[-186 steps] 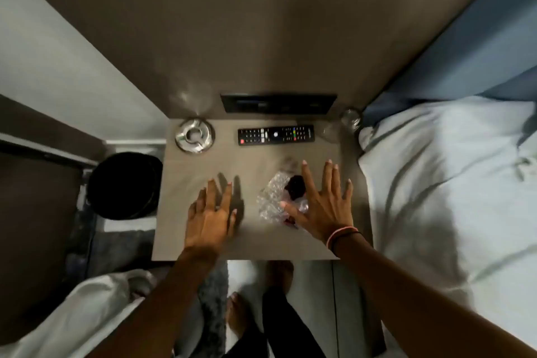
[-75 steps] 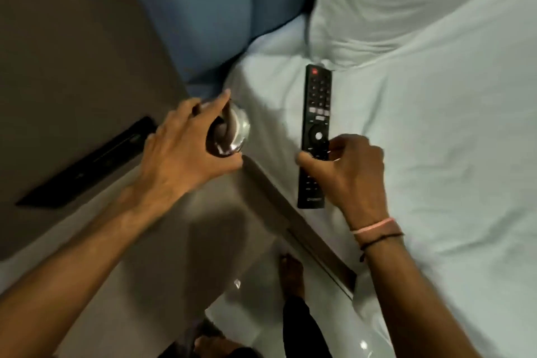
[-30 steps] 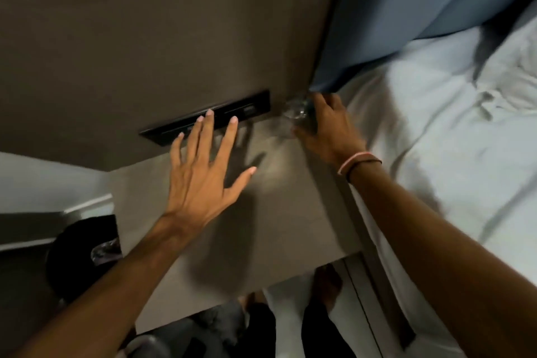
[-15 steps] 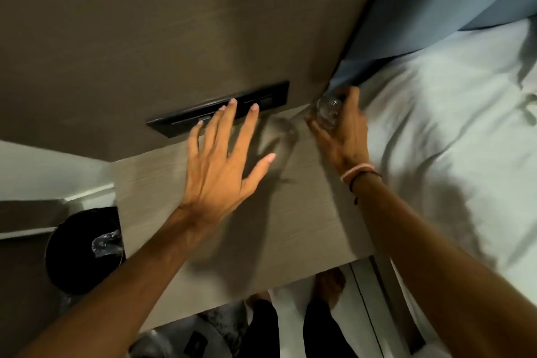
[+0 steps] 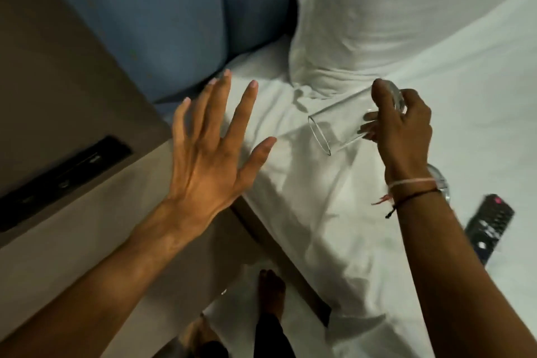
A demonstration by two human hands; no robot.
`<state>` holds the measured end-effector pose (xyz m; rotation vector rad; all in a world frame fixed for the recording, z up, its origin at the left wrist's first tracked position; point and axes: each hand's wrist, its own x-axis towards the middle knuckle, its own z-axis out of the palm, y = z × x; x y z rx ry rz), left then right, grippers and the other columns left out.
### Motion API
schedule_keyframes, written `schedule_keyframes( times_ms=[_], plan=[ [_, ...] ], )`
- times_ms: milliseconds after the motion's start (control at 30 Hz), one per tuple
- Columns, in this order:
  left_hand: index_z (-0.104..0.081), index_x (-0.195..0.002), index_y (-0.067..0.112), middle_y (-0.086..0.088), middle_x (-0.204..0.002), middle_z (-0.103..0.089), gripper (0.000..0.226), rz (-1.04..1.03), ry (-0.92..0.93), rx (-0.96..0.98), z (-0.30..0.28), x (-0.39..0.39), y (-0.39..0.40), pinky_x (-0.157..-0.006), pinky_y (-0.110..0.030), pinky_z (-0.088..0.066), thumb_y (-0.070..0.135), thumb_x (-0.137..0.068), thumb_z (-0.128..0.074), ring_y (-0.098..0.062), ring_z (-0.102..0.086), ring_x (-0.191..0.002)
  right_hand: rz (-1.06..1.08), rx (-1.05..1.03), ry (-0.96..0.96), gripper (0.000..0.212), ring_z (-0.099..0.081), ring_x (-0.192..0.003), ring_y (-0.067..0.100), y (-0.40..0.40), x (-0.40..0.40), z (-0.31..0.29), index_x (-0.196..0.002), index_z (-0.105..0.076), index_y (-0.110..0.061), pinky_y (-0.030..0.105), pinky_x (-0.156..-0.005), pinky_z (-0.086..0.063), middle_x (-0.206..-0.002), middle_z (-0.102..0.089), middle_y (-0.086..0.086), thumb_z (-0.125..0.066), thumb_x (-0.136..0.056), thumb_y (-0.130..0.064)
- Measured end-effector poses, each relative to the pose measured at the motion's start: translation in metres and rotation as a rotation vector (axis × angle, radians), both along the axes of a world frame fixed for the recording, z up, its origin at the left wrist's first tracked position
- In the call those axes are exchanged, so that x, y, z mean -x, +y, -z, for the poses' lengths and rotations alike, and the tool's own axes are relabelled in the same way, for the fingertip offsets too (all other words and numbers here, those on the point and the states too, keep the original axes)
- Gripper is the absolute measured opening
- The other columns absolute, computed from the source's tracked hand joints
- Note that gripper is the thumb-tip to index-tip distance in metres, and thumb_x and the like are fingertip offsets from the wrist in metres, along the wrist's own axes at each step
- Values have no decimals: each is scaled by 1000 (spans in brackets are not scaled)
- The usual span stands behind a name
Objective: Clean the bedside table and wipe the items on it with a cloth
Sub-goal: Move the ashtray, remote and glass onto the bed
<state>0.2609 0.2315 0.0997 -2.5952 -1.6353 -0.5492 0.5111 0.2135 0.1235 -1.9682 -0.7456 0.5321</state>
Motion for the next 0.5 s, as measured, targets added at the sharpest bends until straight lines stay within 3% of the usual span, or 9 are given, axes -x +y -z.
schedule_keyframes(
  times_ms=[100, 233, 333, 433, 500],
  plan=[
    [-27, -156, 23, -13, -164, -25, 67, 46, 30, 63, 1, -45, -3, -116, -56, -28, 62, -101, -23, -29, -29, -150, 14, 98, -7, 52, -68, -91, 43, 7, -55, 11, -91, -64, -8, 55, -91, -54, -91, -72, 20, -62, -86, -60],
    [-31, -155, 21, -13, -163, -27, 67, 81, 51, 70, 12, -75, -11, -117, -56, -27, 61, -101, -26, -28, -32, -149, -42, 309, -89, 59, -65, -102, 43, 14, -100, 30, -90, -66, -3, 51, -100, -49, -101, -70, 25, -59, -89, -62],
    [-34, -154, 21, -14, -162, -29, 68, 66, 65, 60, 19, -70, -12, -117, -57, -28, 62, -100, -29, -29, -34, -148, -101, 491, -165, 72, -55, -120, 44, 21, -111, 35, -109, -65, 4, 42, -106, -40, -122, -62, 30, -45, -96, -64],
    [-32, -154, 21, -15, -163, -28, 69, 7, 87, 52, 22, -41, -15, -116, -58, -27, 62, -100, -29, -30, -33, -148, -124, 567, -496, 83, -33, -141, 47, 20, -92, 34, -148, -39, -5, 54, -114, -28, -147, -38, 35, -35, -96, -70],
    [-30, -155, 22, -15, -163, -28, 70, -73, 112, 55, 21, -11, -22, -116, -60, -27, 64, -99, -31, -30, -32, -149, -177, 415, -794, 81, -16, -150, 45, 17, -61, 30, -157, -24, -14, 58, -119, -17, -159, -20, 34, -33, -97, -68]
  ],
)
